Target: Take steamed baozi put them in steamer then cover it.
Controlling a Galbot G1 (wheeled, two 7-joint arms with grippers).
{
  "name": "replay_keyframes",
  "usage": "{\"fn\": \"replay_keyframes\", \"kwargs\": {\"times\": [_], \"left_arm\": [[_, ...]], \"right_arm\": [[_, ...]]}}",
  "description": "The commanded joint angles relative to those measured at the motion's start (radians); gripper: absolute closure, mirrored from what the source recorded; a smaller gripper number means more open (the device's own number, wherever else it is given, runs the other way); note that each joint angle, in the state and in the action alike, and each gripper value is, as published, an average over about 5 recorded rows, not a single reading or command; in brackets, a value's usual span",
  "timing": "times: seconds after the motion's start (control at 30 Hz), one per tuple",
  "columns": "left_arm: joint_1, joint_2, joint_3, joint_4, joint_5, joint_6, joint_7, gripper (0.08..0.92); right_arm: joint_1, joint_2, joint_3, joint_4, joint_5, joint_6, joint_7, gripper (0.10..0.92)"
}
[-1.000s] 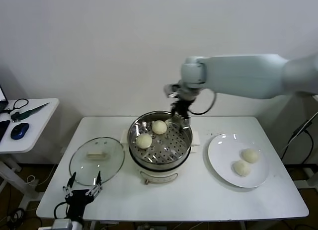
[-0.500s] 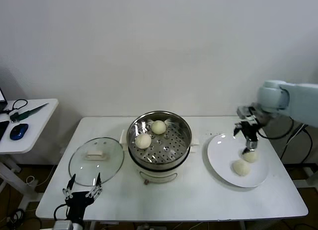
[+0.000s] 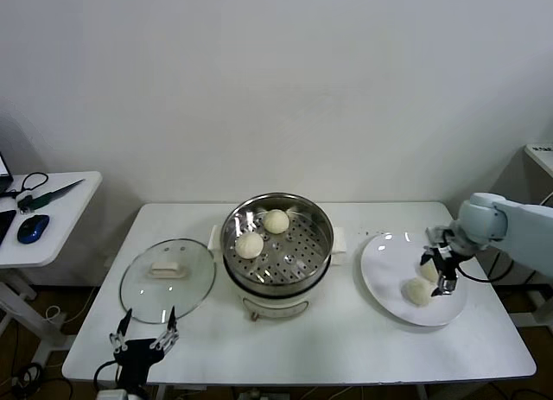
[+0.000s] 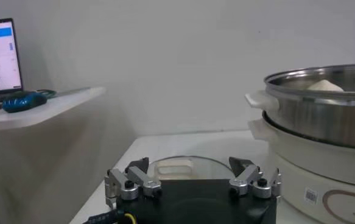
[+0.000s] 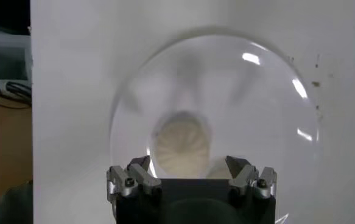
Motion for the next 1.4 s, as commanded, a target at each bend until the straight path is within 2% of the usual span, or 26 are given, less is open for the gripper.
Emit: {"fn": "replay_keyframes", "kwargs": {"times": [0.03,0.37,0.57,0.87,1.07,1.3,1.4], "left_arm": [[0.001,-0.002,0.001,0.000,0.002,0.000,0.000,0.177],[0.005,-0.001,0.005,0.001,0.007,-0.002,-0.001,0.177],[0.005,-0.001,0.005,0.001,0.009,0.001,-0.002,0.177],[0.007,-0.004,0.008,0.000,0.013,0.000,-0.002,0.177],[0.007,-0.008,0.013,-0.001,0.019,0.000,-0.003,0.177],[0.011,-0.006,0.016,-0.004,0.027,0.004,-0.003,0.177],[0.011,-0.004,0.016,-0.004,0.029,0.005,-0.002,0.177]], "right_arm": [[-0.189,-0.010,0.150,-0.054,-0.066,-0.015,0.032,0.203],[-0.212,0.024,0.179,-0.084,-0.065,-0.020,0.042,0.214],[-0.212,0.035,0.186,-0.082,-0.059,-0.018,0.040,0.317],[-0.152,0.030,0.166,-0.074,-0.071,0.017,-0.010,0.390],[0.162,0.078,0.028,-0.087,-0.061,0.161,-0.102,0.397],[0.627,0.314,-0.228,-0.112,0.182,0.488,-0.228,0.397],[0.735,0.416,-0.255,-0.060,0.223,0.623,-0.260,0.397]]}}
